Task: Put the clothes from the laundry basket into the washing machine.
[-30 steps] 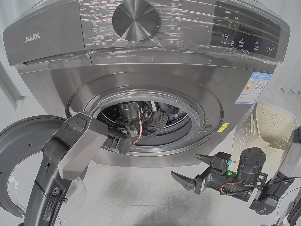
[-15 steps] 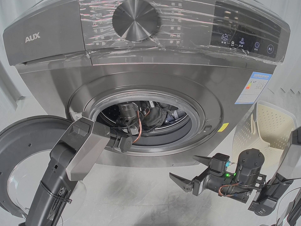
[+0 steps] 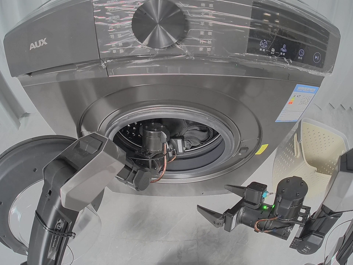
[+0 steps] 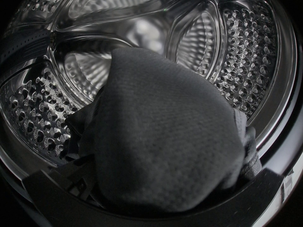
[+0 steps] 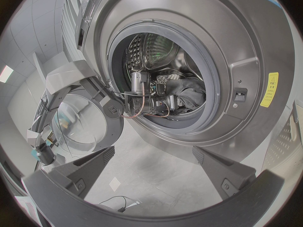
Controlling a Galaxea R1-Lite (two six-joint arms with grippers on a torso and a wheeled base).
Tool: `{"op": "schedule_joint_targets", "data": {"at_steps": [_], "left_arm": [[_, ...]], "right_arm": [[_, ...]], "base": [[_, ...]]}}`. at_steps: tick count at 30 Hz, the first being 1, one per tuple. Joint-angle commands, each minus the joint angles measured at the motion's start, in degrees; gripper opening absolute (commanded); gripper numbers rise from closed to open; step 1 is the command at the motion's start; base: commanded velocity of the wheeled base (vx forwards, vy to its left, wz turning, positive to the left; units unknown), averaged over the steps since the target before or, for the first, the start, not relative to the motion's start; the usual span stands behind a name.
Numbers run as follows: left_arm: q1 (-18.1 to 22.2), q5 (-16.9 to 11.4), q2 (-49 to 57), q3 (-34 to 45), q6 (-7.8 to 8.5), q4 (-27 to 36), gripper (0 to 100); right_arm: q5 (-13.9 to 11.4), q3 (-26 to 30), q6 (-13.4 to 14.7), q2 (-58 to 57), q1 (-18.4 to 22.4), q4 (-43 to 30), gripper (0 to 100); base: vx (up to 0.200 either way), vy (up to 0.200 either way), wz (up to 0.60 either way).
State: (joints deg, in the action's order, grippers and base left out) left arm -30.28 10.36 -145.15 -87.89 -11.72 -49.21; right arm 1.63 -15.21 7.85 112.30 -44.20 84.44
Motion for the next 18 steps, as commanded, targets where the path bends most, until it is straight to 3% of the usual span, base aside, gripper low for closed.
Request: {"op": "schedule_joint_targets", "data": {"at_steps": [1,5,6,9,15,18], "left_arm": [[-0.2,-0.4,0.1,1.1,0.20,0.7,100],[0.2,-0.4,-2.8,0.1,1.52,0.8,100],[0.3,-0.4,-3.3,-0.1,1.96,0.7,0],[0.6,-0.5,-4.3,-0.9,2.84,0.8,0],[0.5,-0.4,-6.6,-6.9,2.40,0.6,0],[0.7,0.5,-9.5,-14.1,2.05,-0.7,0]], "right_arm": [[0.0,0.0,0.0,0.5,-0.2,0.1,100],[0.0,0.0,0.0,1.2,-0.3,0.7,100],[0.0,0.0,0.0,1.2,-0.3,0.8,100],[0.0,0.0,0.0,1.3,-0.3,0.8,100],[0.0,-0.1,0.0,1.4,-0.7,1.2,100],[0.0,-0.1,0.0,1.4,-0.7,1.2,100]], "base": [[0.000,0.000,0.00],[0.000,0.000,0.00],[0.000,0.000,0.00],[0.000,0.000,0.00],[0.000,0.000,0.00],[0.000,0.000,0.00]]}}
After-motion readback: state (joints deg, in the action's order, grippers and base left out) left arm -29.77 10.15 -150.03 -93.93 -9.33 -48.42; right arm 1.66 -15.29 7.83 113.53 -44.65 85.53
